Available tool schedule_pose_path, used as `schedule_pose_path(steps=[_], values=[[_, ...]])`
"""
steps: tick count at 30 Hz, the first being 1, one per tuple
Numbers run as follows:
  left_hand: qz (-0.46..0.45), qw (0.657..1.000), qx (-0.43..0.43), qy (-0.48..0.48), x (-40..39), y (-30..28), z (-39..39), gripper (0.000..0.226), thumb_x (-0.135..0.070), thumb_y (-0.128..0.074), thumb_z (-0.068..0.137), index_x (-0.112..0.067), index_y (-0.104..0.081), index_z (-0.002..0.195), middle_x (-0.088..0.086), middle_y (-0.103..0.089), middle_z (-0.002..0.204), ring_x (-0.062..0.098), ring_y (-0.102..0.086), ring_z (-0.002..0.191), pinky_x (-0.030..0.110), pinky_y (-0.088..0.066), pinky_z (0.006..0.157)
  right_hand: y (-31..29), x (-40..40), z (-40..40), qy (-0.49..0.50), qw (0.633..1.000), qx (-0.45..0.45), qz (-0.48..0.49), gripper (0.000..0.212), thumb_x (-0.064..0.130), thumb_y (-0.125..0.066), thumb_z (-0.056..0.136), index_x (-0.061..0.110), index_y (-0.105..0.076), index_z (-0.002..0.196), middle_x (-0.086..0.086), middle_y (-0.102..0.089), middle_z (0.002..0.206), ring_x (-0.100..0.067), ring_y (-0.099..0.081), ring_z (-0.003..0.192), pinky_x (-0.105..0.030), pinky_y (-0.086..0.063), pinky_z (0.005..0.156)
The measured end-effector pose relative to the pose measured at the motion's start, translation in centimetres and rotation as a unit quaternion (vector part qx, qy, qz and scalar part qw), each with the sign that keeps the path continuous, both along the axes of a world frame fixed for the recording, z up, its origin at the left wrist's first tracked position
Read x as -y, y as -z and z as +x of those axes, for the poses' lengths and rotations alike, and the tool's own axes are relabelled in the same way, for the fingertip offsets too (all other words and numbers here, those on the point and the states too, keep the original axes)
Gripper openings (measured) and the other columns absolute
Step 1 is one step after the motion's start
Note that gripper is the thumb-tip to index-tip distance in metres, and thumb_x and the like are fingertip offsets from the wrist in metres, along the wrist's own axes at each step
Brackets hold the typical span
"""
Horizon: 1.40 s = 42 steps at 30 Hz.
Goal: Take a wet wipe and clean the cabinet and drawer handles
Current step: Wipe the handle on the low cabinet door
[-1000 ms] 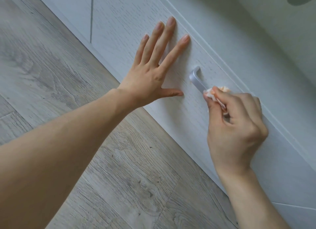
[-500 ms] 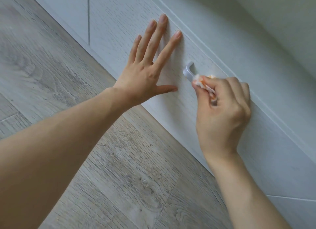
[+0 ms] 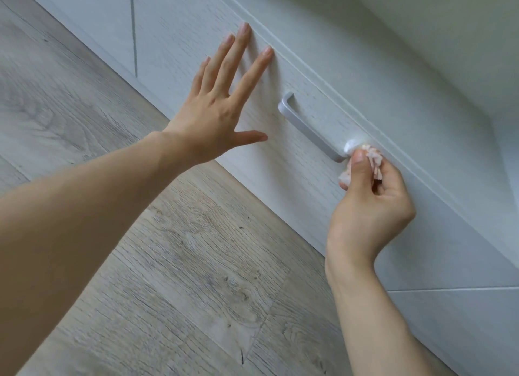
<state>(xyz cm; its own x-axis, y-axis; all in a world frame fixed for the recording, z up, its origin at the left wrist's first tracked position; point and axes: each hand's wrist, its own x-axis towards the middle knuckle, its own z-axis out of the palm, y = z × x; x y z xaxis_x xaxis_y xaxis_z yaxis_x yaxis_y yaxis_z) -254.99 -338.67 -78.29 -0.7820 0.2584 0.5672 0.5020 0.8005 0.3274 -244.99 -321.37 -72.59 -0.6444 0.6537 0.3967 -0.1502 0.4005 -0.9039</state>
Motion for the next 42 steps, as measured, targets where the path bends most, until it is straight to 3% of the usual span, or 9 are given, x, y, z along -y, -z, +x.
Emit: schedule_pose_path(steps=[4, 10, 15, 19, 23, 27, 31, 34, 42], values=[[-0.01, 1.0, 0.005, 0.007, 0.4, -0.3, 0.1, 0.104, -0.058, -0.06, 0.078, -0.02, 0.003, 0.152, 0.02, 0.008, 0.157, 0.035, 0.007, 0.144, 0.054, -0.01, 0.116, -0.4, 0.8, -0.5, 0.016, 0.999, 0.024, -0.021, 0.01, 0.021, -0.068, 0.085, 0.016, -0.071, 0.078, 0.006, -0.064, 0.066, -0.005, -0.056, 0.061, -0.026, -0.054, 0.064], [-0.005, 1.0, 0.011, 0.008, 0.3, -0.5, 0.3, 0.103, -0.058, -0.057, 0.077, -0.018, 0.001, 0.153, 0.02, 0.008, 0.157, 0.035, 0.007, 0.144, 0.055, -0.011, 0.116, -1.0, 1.0, -1.3, 0.066, 0.997, 0.03, -0.018, 0.014, 0.015, -0.069, 0.079, 0.01, -0.06, 0.069, 0.013, -0.055, 0.06, 0.003, -0.049, 0.05, -0.008, -0.041, 0.054], [-0.005, 1.0, 0.014, 0.002, 0.3, -0.2, 0.2, 0.104, -0.059, -0.057, 0.077, -0.02, 0.004, 0.152, 0.019, 0.01, 0.157, 0.034, 0.008, 0.145, 0.056, -0.012, 0.115, -0.6, -0.4, 0.5, 0.042, 0.997, 0.056, -0.011, 0.007, 0.012, -0.066, 0.081, 0.012, -0.069, 0.075, 0.011, -0.061, 0.062, -0.004, -0.055, 0.057, -0.023, -0.052, 0.06], [-0.002, 1.0, 0.021, 0.0, 0.0, -0.2, 0.1, 0.106, -0.059, -0.058, 0.077, -0.019, 0.005, 0.152, 0.02, 0.011, 0.156, 0.034, 0.01, 0.144, 0.058, -0.013, 0.115, -0.4, 0.4, 0.2, 0.0, 0.997, 0.073, -0.031, 0.021, 0.022, -0.06, 0.092, 0.014, -0.069, 0.075, 0.012, -0.063, 0.064, -0.003, -0.06, 0.058, -0.016, -0.053, 0.06], [-0.011, 1.0, 0.013, 0.005, 0.3, -0.3, 0.1, 0.105, -0.059, -0.057, 0.076, -0.019, 0.003, 0.152, 0.02, 0.009, 0.157, 0.035, 0.007, 0.144, 0.055, -0.012, 0.115, -0.5, 1.4, 0.3, -0.001, 0.993, 0.058, -0.106, 0.035, 0.029, -0.044, 0.099, 0.007, -0.071, 0.096, 0.01, -0.066, 0.072, 0.001, -0.066, 0.058, -0.016, -0.054, 0.064], [-0.011, 1.0, 0.014, 0.003, 0.3, -0.3, 0.2, 0.105, -0.059, -0.057, 0.076, -0.018, 0.003, 0.152, 0.021, 0.009, 0.156, 0.035, 0.007, 0.144, 0.055, -0.011, 0.115, -0.9, 1.5, 0.0, -0.017, 0.98, 0.042, -0.195, 0.017, 0.01, -0.057, 0.093, 0.0, -0.071, 0.097, -0.003, -0.068, 0.075, -0.006, -0.066, 0.062, -0.018, -0.057, 0.068], [-0.01, 1.0, 0.011, 0.005, 0.4, -0.4, 0.2, 0.105, -0.058, -0.058, 0.077, -0.018, 0.002, 0.152, 0.021, 0.009, 0.157, 0.035, 0.007, 0.144, 0.055, -0.011, 0.115, -0.8, 1.8, 0.0, 0.003, 0.981, 0.021, -0.191, 0.01, 0.006, -0.064, 0.088, 0.0, -0.068, 0.094, -0.015, -0.071, 0.088, -0.01, -0.07, 0.066, -0.025, -0.059, 0.069], [-0.014, 1.0, 0.011, 0.004, 0.3, -0.3, 0.2, 0.106, -0.058, -0.06, 0.077, -0.018, 0.003, 0.152, 0.021, 0.009, 0.156, 0.035, 0.007, 0.144, 0.056, -0.012, 0.115, -0.8, 2.2, 0.1, 0.018, 0.986, 0.009, -0.168, 0.006, 0.006, -0.066, 0.087, 0.002, -0.067, 0.082, -0.012, -0.071, 0.079, -0.005, -0.068, 0.059, -0.019, -0.057, 0.06], [-0.003, 1.0, 0.02, -0.004, -0.5, -0.2, 0.2, 0.108, -0.058, -0.06, 0.078, -0.012, 0.003, 0.152, 0.025, 0.01, 0.155, 0.038, 0.009, 0.144, 0.057, -0.01, 0.115, -0.4, 3.1, -0.3, 0.05, 0.966, 0.006, -0.253, 0.019, 0.014, -0.066, 0.088, -0.005, -0.069, 0.087, -0.002, -0.065, 0.062, -0.008, -0.062, 0.052, -0.015, -0.05, 0.053]])
